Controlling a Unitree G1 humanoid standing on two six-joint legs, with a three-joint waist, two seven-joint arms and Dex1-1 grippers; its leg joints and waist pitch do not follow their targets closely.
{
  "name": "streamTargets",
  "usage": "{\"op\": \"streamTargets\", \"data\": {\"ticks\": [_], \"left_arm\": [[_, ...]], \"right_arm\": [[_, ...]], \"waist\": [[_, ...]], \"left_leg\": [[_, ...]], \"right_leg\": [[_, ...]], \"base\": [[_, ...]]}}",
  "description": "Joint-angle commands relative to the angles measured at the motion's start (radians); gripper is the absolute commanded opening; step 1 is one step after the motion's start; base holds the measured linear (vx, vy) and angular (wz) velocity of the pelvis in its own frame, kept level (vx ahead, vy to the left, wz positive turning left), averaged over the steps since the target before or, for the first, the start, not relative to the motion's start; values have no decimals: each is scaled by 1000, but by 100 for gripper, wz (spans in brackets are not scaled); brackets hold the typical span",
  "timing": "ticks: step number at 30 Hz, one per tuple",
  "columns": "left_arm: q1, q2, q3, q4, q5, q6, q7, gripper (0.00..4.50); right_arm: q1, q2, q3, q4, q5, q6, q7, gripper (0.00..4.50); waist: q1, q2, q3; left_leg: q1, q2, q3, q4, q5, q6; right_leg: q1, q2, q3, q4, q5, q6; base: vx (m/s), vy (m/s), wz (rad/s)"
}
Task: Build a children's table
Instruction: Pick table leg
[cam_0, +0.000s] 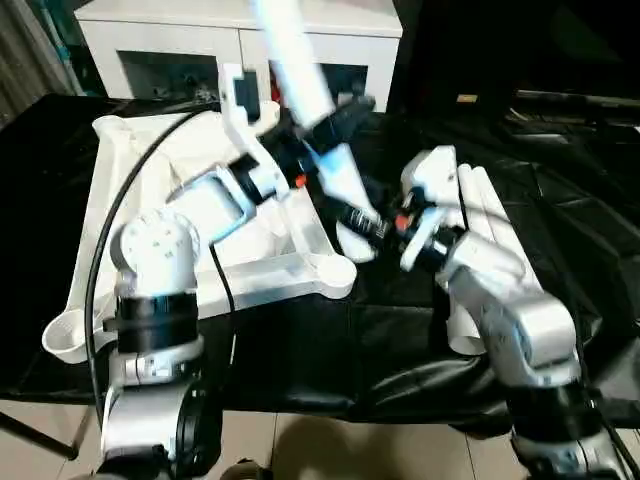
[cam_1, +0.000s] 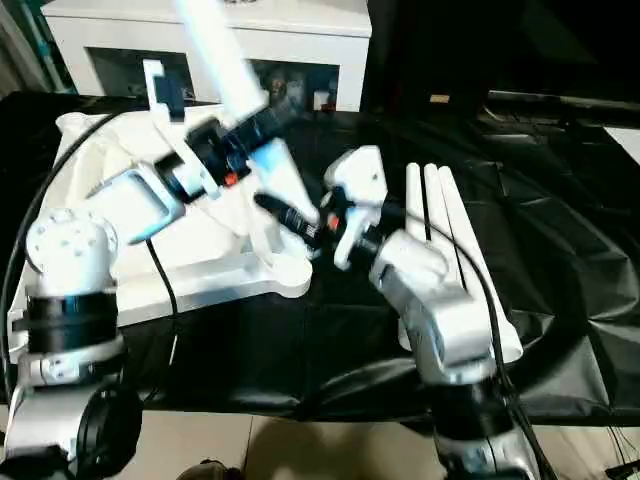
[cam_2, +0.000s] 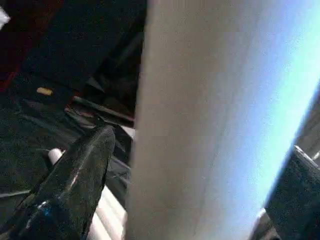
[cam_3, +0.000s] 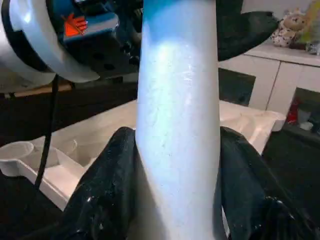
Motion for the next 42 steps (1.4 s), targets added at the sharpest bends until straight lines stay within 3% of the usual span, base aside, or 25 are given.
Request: {"op": "streamTargets", "data": {"ticks": [1, 3, 10, 25, 30, 31, 32, 35, 37, 40, 42], "left_arm": [[-14, -3, 12, 8, -10, 14, 34, 416], [-13, 1, 20, 7, -7, 23, 45, 396], [2, 16, -2, -4, 22, 20, 69, 329], [-2, 6, 16, 7, 36, -25, 125, 199], [-1, 11, 6, 0, 17, -5, 114, 190], [-1, 12, 3, -1, 14, -2, 110, 189], [-1, 14, -1, -3, 13, 0, 104, 189], [-1, 26, -18, -6, 9, 10, 70, 188], [-1, 51, -49, -9, 14, 18, 17, 187], [-5, 101, -110, -10, 26, 23, -97, 185], [-17, 157, -163, -11, 17, 30, -247, 185]], "right_arm": [[-5, -4, -7, -26, -9, 2, -13, 188], [-5, -8, -6, -24, -10, 2, -24, 188], [-13, -12, -4, -4, -34, -7, -47, 188], [-26, -17, 5, 16, -55, -14, -62, 188], [-30, -16, 4, 23, -52, -11, -65, 188], [-31, -15, 3, 25, -50, -9, -64, 223], [-31, -13, 0, 23, -43, -3, -63, 258], [-30, -8, -12, 10, 2, 34, -40, 261], [-31, -15, -15, 0, 26, 52, -17, 285], [-40, -31, -29, -15, 82, 102, 29, 307], [-64, -97, -37, -14, 149, 191, 128, 310]], "waist": [[3, 6, -78], [1, 1, -78], [1, -4, -77], [1, -4, -76], [0, -2, -77], [0, -1, -77], [0, -2, -77], [0, -2, -76], [0, 0, -77], [1, 3, -77], [1, 5, -77]], "left_leg": [[25, 41, -22, -66, -165, 5], [25, 42, -22, -66, -166, 4], [25, 42, -21, -67, -165, 5], [25, 42, -20, -66, -166, 5], [25, 42, -20, -66, -161, 7], [25, 42, -20, -66, -163, 6], [25, 42, -20, -66, -163, 5], [26, 42, -21, -67, -174, 6], [27, 42, -21, -68, -171, 5], [29, 44, -21, -68, -166, 6], [30, 43, -22, -69, -168, 5]], "right_leg": [[49, -57, 40, -80, -78, -193], [50, -56, 40, -80, -68, -195], [51, -56, 40, -81, -68, -197], [50, -57, 41, -82, -88, -189], [50, -56, 41, -81, -72, -190], [49, -56, 41, -81, -75, -190], [50, -55, 41, -81, -73, -190], [49, -56, 41, -82, -84, -190], [48, -55, 40, -81, -83, -191], [47, -55, 41, -79, -74, -194], [50, -54, 40, -78, -75, -197]], "base": [[0, 0, 0], [0, 0, 0], [0, 0, 0], [0, 0, 0], [0, 0, 0], [0, 0, 0], [0, 0, 0], [0, 0, 0], [0, 0, 0], [0, 0, 0], [0, 0, 0]]}}
